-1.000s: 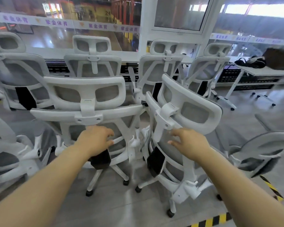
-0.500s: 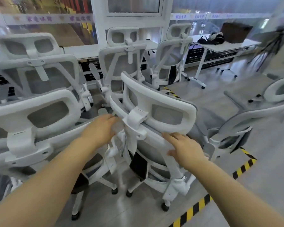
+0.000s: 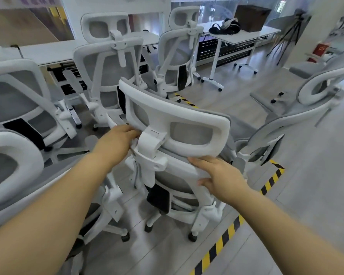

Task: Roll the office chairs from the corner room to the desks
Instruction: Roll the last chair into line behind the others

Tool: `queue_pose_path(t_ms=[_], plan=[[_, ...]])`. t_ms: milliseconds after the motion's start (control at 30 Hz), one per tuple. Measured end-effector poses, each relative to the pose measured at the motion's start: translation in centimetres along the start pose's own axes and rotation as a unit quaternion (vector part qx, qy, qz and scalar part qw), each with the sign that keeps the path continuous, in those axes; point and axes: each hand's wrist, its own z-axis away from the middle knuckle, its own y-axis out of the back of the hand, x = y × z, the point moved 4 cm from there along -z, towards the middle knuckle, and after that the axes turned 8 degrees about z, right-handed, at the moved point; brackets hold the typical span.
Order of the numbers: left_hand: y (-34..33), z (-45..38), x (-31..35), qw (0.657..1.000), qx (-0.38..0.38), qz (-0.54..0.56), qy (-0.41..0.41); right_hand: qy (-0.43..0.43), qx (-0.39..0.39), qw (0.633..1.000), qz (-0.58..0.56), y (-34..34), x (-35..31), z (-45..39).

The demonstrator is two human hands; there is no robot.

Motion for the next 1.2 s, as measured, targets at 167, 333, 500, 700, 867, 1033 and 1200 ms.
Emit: queue_pose_path(t_ms=[167, 333, 500, 700, 867, 1033, 1200], plan=[[-1.4, -2.8, 1.2, 1.000, 0.005, 0.006, -0.020, -0.021, -0.006, 1.000, -0.001, 0.6, 4.3, -1.5], [-3.3, -5.4, 4.3, 1.000, 0.006, 0.003, 0.002, -0.018, -0.025, 0.999, 0.009, 1.6, 10.3, -3.6], [-4.4, -7.4, 7.1, 0.999, 0.023, 0.001, 0.037, 0.029, -0.014, 0.999, 0.012, 2.5, 15.5, -6.5], [-6.2, -10.0, 10.8, 0.997, 0.069, -0.023, 0.028, 0.046, 0.009, 0.999, 0.023, 3.7, 21.9, -10.7], [-7.1, -12.3, 12.1, 0.995, 0.088, -0.040, 0.032, 0.052, 0.030, 0.998, 0.032, 3.6, 26.1, -15.1], [-7.2, -14.3, 11.1, 0.989, 0.080, -0.017, 0.120, 0.080, 0.038, 0.996, 0.002, 3.8, 27.9, -18.7], [-7.4, -15.8, 10.0, 0.985, 0.054, -0.002, 0.163, 0.095, 0.025, 0.995, -0.011, 3.7, 29.3, -22.1]])
